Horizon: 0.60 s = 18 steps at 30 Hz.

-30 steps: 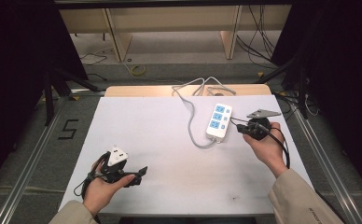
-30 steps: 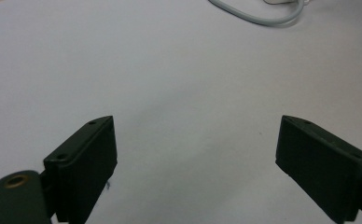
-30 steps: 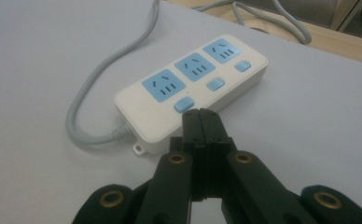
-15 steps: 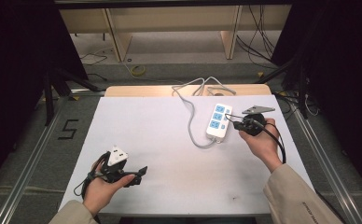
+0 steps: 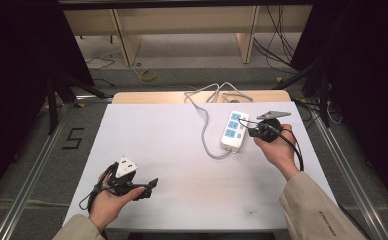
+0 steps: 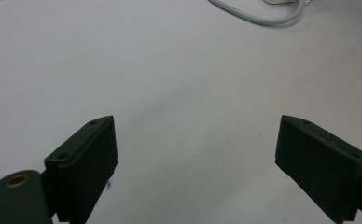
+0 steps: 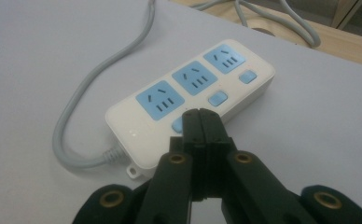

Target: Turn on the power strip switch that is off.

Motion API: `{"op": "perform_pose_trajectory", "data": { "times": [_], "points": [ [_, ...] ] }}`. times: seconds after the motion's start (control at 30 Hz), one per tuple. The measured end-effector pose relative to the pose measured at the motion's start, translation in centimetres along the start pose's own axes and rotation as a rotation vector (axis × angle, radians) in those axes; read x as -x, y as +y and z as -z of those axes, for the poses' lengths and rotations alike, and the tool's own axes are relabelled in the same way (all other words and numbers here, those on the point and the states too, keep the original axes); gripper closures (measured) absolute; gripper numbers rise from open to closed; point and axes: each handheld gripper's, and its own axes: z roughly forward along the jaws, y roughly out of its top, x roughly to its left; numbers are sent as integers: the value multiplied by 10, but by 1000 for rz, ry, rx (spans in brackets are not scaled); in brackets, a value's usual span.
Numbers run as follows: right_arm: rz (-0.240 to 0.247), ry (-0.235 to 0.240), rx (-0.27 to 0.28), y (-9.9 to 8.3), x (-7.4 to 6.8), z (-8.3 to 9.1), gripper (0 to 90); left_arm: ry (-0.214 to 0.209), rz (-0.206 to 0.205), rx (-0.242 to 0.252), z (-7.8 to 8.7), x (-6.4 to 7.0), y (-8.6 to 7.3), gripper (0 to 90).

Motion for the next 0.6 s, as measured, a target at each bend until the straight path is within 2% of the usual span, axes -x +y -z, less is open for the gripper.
{"op": "perform_pose_trajectory", "data": {
  "times": [0.6],
  "points": [
    [1, 6, -25, 9, -2, -12, 900, -1, 1, -2, 0, 0, 0, 127]
  ]
}}
